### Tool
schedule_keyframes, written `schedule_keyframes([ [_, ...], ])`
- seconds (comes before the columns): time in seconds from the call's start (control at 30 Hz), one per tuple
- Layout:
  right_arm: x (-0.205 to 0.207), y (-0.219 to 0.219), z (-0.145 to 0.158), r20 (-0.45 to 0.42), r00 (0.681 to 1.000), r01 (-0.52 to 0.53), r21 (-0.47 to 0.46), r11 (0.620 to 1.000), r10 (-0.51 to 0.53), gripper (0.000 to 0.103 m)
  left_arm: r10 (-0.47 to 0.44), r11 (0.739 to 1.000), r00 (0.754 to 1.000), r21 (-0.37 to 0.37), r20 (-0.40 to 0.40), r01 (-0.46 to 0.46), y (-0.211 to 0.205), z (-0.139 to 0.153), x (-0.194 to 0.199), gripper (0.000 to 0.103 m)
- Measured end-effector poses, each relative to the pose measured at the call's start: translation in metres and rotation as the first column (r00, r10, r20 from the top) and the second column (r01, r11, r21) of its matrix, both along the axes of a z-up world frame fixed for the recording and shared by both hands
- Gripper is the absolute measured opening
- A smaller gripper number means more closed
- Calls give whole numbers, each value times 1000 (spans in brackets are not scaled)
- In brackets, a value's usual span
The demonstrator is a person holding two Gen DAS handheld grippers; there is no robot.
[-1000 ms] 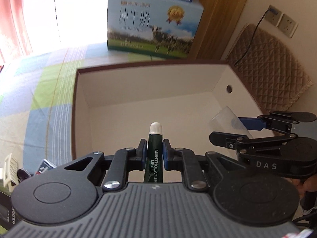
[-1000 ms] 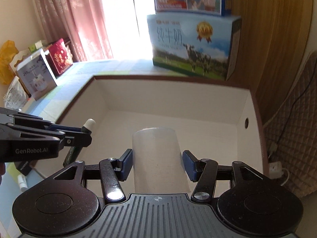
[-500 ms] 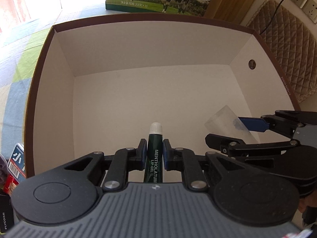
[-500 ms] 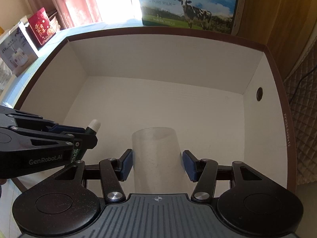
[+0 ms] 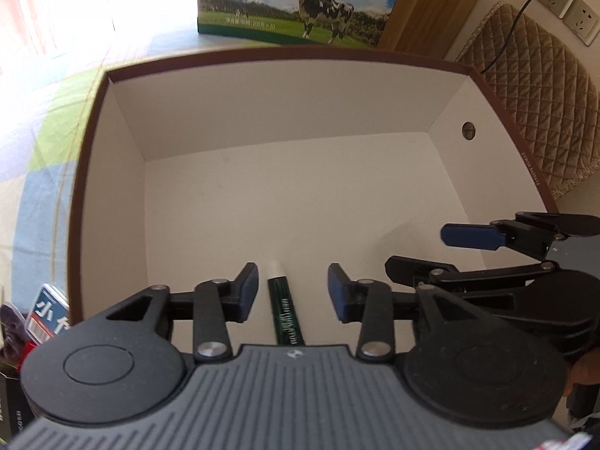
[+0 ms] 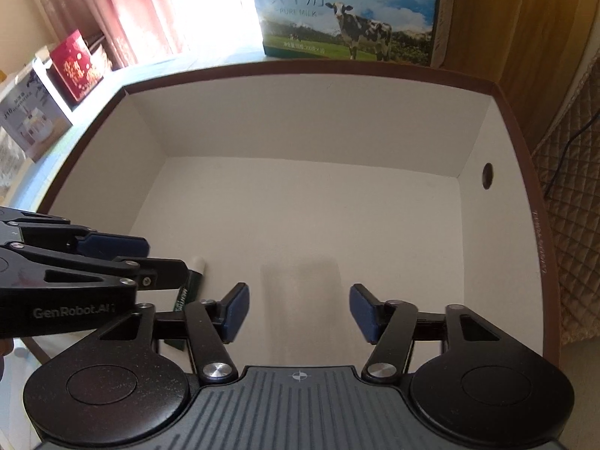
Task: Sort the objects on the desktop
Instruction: 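Open the left tool releasing the lip gel while the right tool releases the cup, then withdraw both open tools from the box back toward the objects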
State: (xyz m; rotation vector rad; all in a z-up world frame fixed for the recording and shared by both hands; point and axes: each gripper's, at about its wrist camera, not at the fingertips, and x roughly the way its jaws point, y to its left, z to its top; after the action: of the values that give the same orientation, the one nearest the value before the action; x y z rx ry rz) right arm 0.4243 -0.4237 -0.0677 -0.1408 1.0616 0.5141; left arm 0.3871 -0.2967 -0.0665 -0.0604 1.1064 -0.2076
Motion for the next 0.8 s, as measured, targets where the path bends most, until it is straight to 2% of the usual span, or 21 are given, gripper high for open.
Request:
schedule_keyframes([
  [0.07, -3, -3, 4, 14, 1000, 4, 7, 1000, -4, 69, -3, 1000, 1000, 6, 14, 3, 2, 5, -3, 39],
  [0.13, -6, -5, 8, 26, 1000, 9, 19, 1000, -10, 74, 4, 1000, 1000, 15, 25, -5, 5, 11, -6, 50],
  [0.2, -10, -8, 13, 36, 999, 17, 37, 999, -19, 79, 7, 1000, 999, 19, 44, -8, 8, 16, -10, 54],
  [0.27, -15, -11, 17, 45, 999, 16, 59, 998, -19, 87, 10, 999, 998, 32, 61, -12, 10, 22, -16, 63],
  [0.37, -25, -13, 25, 66, 998, 14, 78, 997, -19, 96, 2, 999, 996, 53, 89, -7, 13, 30, -28, 69],
  [0.47, -35, -12, 30, 80, 997, 10, 90, 996, -17, 100, -2, 996, 992, 86, 126, -9, 13, 40, -42, 77],
  [0.57, -46, -12, 35, 94, 995, 16, 92, 996, -25, 101, -5, 993, 986, 117, 165, -14, 15, 50, -57, 79],
  [0.63, -55, -12, 38, 109, 994, 21, 87, 996, -30, 101, 6, 993, 984, 113, 178, -27, 19, 55, -66, 81],
  [0.7, -64, -12, 42, 121, 992, 20, 91, 996, -31, 101, 18, 994, 981, 105, 192, -39, 24, 60, -76, 87],
  [0.8, -77, -13, 49, 138, 990, 18, 112, 994, -34, 101, 34, 994, 978, 97, 205, -55, 31, 66, -90, 88],
])
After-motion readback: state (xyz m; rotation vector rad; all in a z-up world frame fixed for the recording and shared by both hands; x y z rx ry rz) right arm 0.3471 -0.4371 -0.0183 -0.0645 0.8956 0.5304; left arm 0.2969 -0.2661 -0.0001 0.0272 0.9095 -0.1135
